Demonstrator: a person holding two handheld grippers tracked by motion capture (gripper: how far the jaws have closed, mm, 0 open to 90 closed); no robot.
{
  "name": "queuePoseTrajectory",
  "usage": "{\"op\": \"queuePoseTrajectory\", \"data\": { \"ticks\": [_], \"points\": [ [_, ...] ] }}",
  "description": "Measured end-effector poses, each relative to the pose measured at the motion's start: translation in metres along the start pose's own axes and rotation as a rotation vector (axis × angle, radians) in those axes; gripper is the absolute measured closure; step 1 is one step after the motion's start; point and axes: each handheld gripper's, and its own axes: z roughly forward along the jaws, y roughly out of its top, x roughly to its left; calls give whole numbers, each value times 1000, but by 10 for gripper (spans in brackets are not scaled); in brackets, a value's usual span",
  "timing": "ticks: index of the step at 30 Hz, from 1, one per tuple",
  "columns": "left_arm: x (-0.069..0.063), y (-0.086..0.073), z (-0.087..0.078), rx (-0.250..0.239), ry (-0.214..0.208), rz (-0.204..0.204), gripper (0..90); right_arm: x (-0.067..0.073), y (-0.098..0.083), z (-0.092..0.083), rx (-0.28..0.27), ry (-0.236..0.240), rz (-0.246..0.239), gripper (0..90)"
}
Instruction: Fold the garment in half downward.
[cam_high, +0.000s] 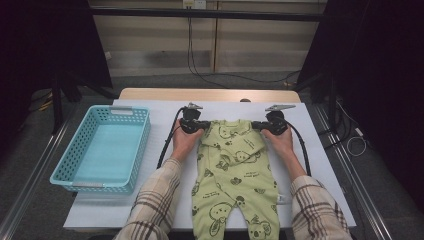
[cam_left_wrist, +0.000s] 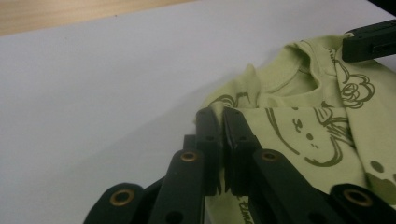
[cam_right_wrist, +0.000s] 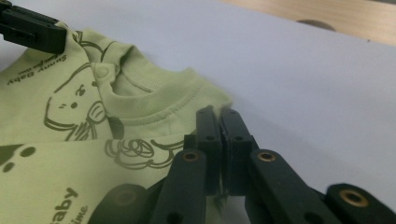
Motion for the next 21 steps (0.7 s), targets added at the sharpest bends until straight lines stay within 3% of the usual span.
{"op": "queuePoseTrajectory", "data": {
  "ticks": [2, 4, 6, 8, 10, 13, 14, 15, 16, 20, 21],
  "points": [
    [-1, 1, -4, -36, -5, -10, 864, 0, 3, -3, -8, -1, 8, 880],
    [-3, 4, -6, -33, -2, -1, 864, 1, 6, -6, -12, 4, 6, 880],
    [-1, 8, -13, -40, -6, 35, 865, 2, 10, -10, -21, 5, -13, 880],
    [0, 10, -16, -45, -19, 38, 864, 3, 12, -15, -37, 18, -1, 881],
    [-2, 12, -18, -77, -24, 10, 864, 3, 14, -20, -39, 17, -28, 881],
    [-1, 13, -24, -81, -19, 40, 864, 3, 17, -27, -76, 29, -15, 882],
    [-5, 13, -23, -106, -17, 12, 865, 4, 18, -28, -78, 26, -17, 882],
    [-4, 15, -26, -87, -11, 50, 865, 5, 19, -29, -78, 23, -24, 882],
    [-7, 15, -26, -125, -8, 21, 865, 5, 20, -29, -86, 18, -32, 882],
    [-10, 21, -34, -169, -6, 25, 865, 7, 26, -33, -115, 18, -25, 883],
    [-10, 21, -36, -157, -10, 22, 865, 7, 28, -35, -128, 17, -26, 883]
  ]
}}
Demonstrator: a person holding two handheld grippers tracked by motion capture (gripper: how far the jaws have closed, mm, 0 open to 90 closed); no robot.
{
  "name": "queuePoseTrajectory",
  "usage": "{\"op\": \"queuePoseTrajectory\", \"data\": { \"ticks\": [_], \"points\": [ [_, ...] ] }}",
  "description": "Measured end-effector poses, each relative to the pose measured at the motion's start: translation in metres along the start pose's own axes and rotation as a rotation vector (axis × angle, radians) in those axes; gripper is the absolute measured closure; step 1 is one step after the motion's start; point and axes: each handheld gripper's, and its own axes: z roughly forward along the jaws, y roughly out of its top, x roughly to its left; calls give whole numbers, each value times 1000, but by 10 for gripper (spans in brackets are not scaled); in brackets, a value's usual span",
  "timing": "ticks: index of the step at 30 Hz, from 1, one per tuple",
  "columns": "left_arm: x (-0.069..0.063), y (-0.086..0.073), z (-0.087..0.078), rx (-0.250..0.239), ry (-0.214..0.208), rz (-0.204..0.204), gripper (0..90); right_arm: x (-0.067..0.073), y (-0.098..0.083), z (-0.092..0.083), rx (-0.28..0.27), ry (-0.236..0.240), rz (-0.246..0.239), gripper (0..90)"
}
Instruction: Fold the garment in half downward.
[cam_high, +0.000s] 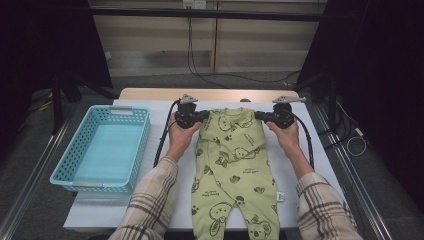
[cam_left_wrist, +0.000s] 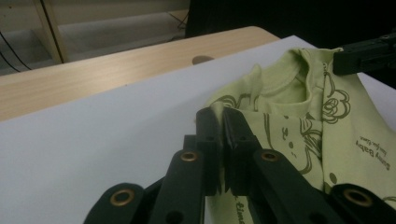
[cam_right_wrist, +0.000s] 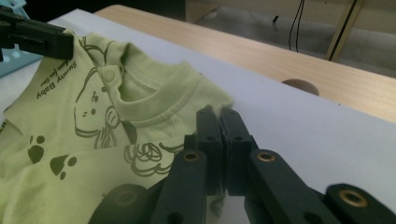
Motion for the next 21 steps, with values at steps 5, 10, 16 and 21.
{"op": "queuePoseTrajectory", "data": {
  "ticks": [5, 10, 16, 21],
  "points": [
    [1, 5, -5, -34, 14, 10, 865, 2, 9, -3, -29, -26, -14, 883],
    [2, 13, -10, -59, 21, 17, 865, 5, 18, -4, -49, -20, -19, 883],
    [0, 22, -13, -86, 37, 29, 866, 4, 28, -9, -73, -29, -18, 884],
    [-1, 28, -13, -94, 28, 31, 866, 4, 39, -15, -83, -46, -31, 884]
  ]
}}
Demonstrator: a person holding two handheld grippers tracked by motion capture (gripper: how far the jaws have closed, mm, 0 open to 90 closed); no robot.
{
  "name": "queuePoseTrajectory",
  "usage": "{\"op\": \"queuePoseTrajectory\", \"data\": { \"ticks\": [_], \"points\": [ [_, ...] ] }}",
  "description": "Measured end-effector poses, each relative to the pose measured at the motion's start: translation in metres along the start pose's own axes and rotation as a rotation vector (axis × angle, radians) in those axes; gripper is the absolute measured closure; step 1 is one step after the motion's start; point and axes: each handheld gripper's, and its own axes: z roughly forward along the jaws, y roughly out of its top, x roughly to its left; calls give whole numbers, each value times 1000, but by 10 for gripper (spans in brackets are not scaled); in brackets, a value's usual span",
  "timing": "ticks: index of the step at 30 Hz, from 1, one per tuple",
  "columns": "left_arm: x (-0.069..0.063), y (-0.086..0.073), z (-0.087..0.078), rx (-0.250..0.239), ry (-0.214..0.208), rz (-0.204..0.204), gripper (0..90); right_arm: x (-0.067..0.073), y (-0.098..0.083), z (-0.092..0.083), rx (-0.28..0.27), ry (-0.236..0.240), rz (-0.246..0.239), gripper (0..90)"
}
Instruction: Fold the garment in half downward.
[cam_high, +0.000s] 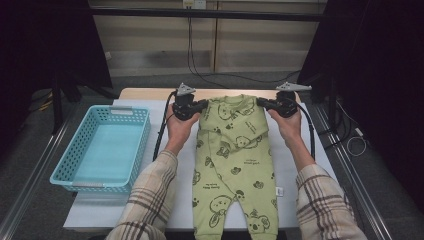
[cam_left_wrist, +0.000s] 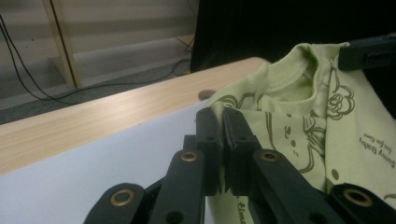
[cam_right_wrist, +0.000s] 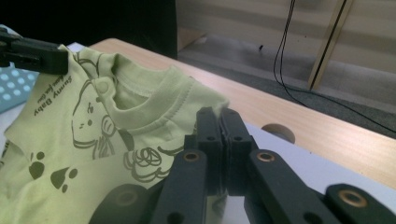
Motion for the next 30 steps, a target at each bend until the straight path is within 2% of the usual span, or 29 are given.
{"op": "queuePoseTrajectory", "data": {
  "ticks": [9, 14, 18, 22, 25, 30],
  "points": [
    [0, 6, 3, 0, 10, -4, 866, -5, 4, -3, -19, 16, 30, 884],
    [1, 12, 2, -1, 19, 7, 866, -6, 10, -3, -28, 12, 23, 884],
    [-1, 17, -1, -39, 11, -5, 866, -7, 16, -6, -47, 15, 23, 884],
    [-2, 18, 1, -28, 5, 9, 866, -8, 18, -7, -48, 4, 32, 884],
    [-2, 20, 1, -40, 4, -3, 866, -8, 21, -7, -52, -2, 28, 884],
    [0, 28, 1, -43, 11, 10, 866, -9, 29, -8, -57, -6, 18, 884]
  ]
}}
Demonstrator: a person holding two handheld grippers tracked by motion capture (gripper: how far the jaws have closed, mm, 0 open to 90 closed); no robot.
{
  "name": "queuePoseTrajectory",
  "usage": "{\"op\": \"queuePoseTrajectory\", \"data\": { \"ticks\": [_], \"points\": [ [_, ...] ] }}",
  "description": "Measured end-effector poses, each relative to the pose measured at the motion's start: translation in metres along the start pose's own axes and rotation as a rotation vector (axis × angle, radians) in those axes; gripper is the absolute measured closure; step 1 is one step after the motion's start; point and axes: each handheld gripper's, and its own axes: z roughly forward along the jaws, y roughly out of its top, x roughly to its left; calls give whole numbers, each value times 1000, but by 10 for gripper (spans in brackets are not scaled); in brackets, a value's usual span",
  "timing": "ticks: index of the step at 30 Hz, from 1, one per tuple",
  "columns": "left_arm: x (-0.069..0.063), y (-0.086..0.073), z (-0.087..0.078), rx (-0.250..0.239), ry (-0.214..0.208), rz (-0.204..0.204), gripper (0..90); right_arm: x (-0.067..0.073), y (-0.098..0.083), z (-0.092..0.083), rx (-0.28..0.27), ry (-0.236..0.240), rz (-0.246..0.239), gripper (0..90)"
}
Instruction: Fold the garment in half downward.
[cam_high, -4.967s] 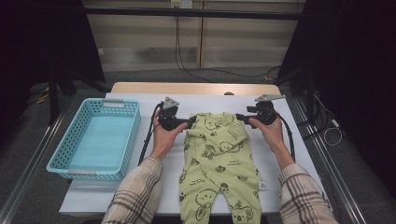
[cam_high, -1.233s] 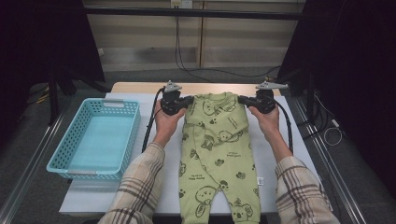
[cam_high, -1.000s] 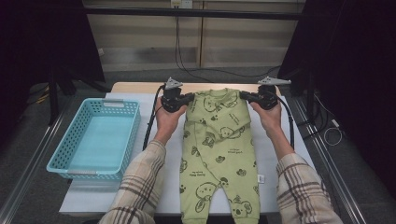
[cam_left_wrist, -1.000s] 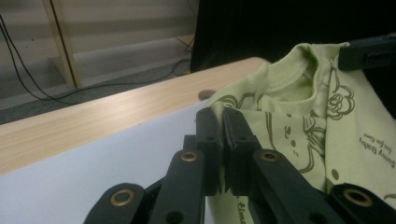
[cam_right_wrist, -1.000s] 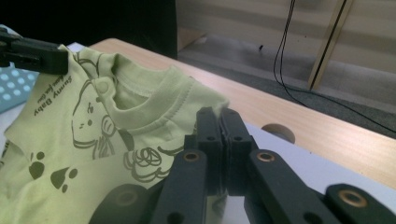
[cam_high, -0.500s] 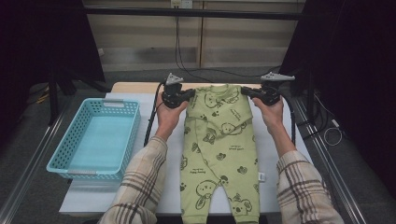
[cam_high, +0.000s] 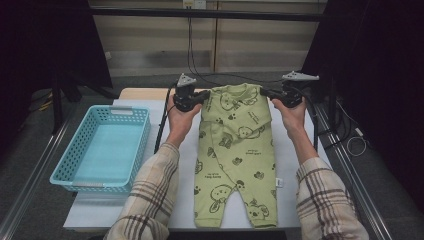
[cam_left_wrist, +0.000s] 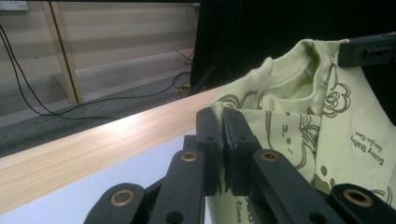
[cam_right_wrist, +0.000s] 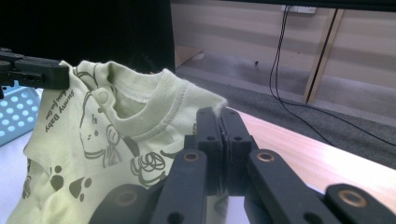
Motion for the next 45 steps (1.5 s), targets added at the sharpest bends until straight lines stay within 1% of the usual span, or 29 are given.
{"op": "queuePoseTrajectory", "data": {
  "ticks": [3, 6, 7, 8, 9, 10, 11, 13, 14, 15, 18, 20, 22, 23, 25, 26, 29, 31, 32, 35, 37, 38, 40, 41, 42, 43, 45],
  "points": [
    [1, 4, -1, -10, 0, -6, 866, 1, 5, 0, -6, -9, -2, 884],
    [1, 6, -2, -10, 0, 5, 866, 2, 8, 1, -8, -13, -4, 884],
    [1, 6, -2, -13, 0, 3, 866, 1, 9, 1, -8, -13, -8, 884],
    [1, 7, -2, -4, 18, 18, 866, 1, 9, 2, -12, -12, -11, 884],
    [1, 8, -1, 5, 20, 25, 866, 2, 10, 2, -17, -10, -5, 884],
    [1, 9, -1, 10, 7, 11, 866, 2, 10, 2, -13, -15, -2, 884],
    [2, 10, -1, 2, 16, 22, 866, 2, 11, 3, -12, -16, -11, 884],
    [3, 12, -1, -7, 14, 10, 867, 1, 13, 4, -16, -17, -11, 884],
    [4, 14, -1, -16, 5, -1, 867, 1, 14, 4, -13, -14, -4, 884],
    [5, 15, -1, -24, 0, -14, 867, 0, 15, 5, -15, -22, -13, 885],
    [7, 18, -1, -28, 5, -4, 867, 0, 20, 6, -19, -27, -5, 885],
    [8, 20, 0, -19, 21, 3, 867, -1, 23, 6, -32, -20, -4, 884],
    [8, 22, 1, -33, 15, -14, 867, -1, 27, 7, -37, -26, 1, 885],
    [8, 24, 1, -27, 22, 4, 867, -1, 28, 7, -40, -33, 2, 885],
    [9, 29, 0, -33, 19, 16, 867, -3, 31, 6, -50, -30, 7, 885],
    [7, 31, -1, -42, 22, 9, 867, -3, 33, 6, -60, -31, 7, 886],
    [3, 32, -2, -49, 11, 13, 867, -3, 37, 5, -65, -37, 4, 886],
    [3, 29, -1, -36, 10, 22, 867, -4, 35, 5, -58, -37, -2, 886],
    [3, 27, 0, -35, 8, 16, 867, -5, 33, 5, -48, -36, -4, 886],
    [1, 18, 5, -11, 9, 19, 867, -5, 22, 5, -42, -33, 7, 886],
    [0, 15, 8, 12, 7, 31, 867, -5, 15, 5, -29, -33, 11, 886],
    [0, 14, 8, 17, 9, 34, 867, -6, 12, 5, -24, -34, 4, 887],
    [-2, 11, 8, 25, 1, 37, 867, -6, 3, 5, -19, -34, 20, 887],
    [-3, 10, 8, 34, 0, 43, 867, -7, 0, 5, -17, -26, 19, 887],
    [-4, 8, 6, 36, -6, 51, 867, -7, -3, 5, -19, -27, 27, 886],
    [-6, 6, 6, 35, -11, 44, 867, -7, -7, 4, -17, -28, 28, 887],
    [-9, 1, 4, 26, -17, 41, 866, -7, -12, 2, -13, -28, 39, 886]
  ]
}}
